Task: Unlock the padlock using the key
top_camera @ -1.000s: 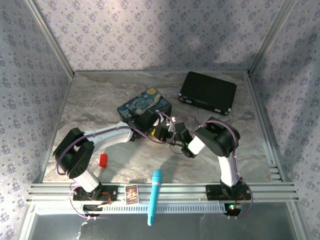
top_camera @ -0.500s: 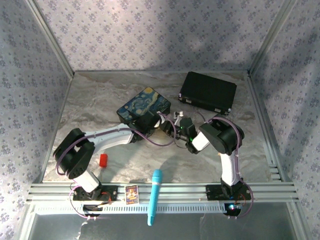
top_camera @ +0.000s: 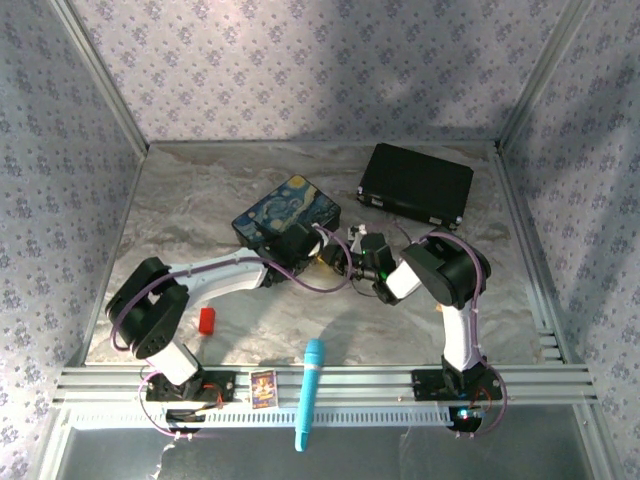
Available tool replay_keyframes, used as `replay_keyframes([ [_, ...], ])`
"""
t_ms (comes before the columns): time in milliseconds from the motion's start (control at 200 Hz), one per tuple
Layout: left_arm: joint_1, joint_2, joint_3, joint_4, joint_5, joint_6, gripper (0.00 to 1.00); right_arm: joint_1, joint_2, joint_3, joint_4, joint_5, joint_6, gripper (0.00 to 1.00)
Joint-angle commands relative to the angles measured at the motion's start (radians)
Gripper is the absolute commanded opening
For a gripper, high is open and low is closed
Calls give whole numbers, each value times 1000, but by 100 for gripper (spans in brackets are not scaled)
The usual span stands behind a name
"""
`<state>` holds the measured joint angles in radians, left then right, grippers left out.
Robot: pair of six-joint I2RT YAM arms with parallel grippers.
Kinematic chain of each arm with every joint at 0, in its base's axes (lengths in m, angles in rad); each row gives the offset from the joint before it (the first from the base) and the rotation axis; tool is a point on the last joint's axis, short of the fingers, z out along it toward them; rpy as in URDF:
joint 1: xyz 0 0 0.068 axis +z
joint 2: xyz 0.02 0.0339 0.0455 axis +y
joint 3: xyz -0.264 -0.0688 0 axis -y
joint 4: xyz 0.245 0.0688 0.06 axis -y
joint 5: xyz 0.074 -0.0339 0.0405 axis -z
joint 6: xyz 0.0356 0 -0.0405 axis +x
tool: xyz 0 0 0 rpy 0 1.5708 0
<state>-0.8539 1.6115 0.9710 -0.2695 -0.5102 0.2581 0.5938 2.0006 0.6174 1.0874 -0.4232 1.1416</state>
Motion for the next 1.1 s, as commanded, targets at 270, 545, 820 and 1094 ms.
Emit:
replay_keyframes([
  [270, 0, -6, 34, -200, -185, -164, 83, -79, -179, 104, -906, -166, -376, 0],
  [545, 85, -50, 10, -183, -241, -232, 86, -167, -201, 239, -1437, -155, -689, 0],
  [820, 229, -57, -9, -117, -213, -190, 86, -227, -180, 399, -1771, -12, -865, 5],
  [1094, 270, -66, -21, -70, -139, -180, 86, -220, -174, 471, -1831, 70, -882, 20],
])
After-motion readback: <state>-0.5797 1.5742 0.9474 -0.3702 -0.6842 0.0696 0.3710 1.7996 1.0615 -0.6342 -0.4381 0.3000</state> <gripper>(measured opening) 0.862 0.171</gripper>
